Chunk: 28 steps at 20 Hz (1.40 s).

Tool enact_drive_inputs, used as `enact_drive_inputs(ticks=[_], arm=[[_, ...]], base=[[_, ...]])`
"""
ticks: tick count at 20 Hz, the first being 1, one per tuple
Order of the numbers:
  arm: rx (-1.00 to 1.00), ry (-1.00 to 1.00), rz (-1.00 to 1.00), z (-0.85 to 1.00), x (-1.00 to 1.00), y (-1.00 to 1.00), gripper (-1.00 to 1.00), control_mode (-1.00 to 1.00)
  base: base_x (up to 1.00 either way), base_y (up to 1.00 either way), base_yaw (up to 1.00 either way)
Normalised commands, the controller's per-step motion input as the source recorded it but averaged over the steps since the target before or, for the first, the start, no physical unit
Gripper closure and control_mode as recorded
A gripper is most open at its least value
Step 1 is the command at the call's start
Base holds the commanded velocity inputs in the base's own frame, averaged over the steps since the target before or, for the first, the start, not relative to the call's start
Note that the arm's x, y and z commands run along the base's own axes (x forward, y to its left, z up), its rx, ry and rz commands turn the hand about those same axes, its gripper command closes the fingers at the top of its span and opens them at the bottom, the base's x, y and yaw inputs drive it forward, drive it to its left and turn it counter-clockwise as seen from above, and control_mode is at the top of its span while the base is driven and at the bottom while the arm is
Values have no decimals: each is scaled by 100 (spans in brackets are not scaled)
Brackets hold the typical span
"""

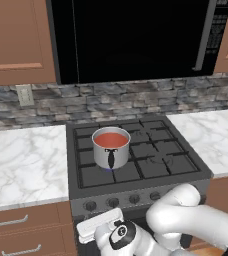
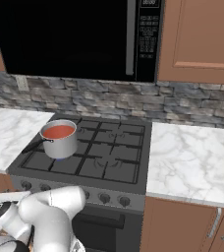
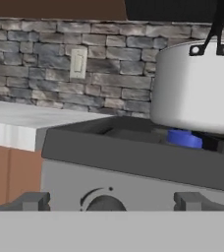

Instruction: Wait until the marinara sauce is simmered to a deep red color and then turn off the stove.

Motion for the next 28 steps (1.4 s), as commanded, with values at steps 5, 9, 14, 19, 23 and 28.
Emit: enact_drive_inputs(ticks=[5,9,14,19,23,28], arm=[[6,0,0,-13,17,-1,-100,-100],[12,0,0,-30,4,-10,-100,-100],[16,0,-3,-44,0,-25,-100,-100],[27,0,-8,-23,1,-36,-100,-100],[12,0,-10,-16,5,-6,-100,-100],[5,0,-4,0,2,0,-100,-100]], base=[[0,0,0],[0,0,0],[0,0,0],[0,0,0],[0,0,0],[0,0,0]])
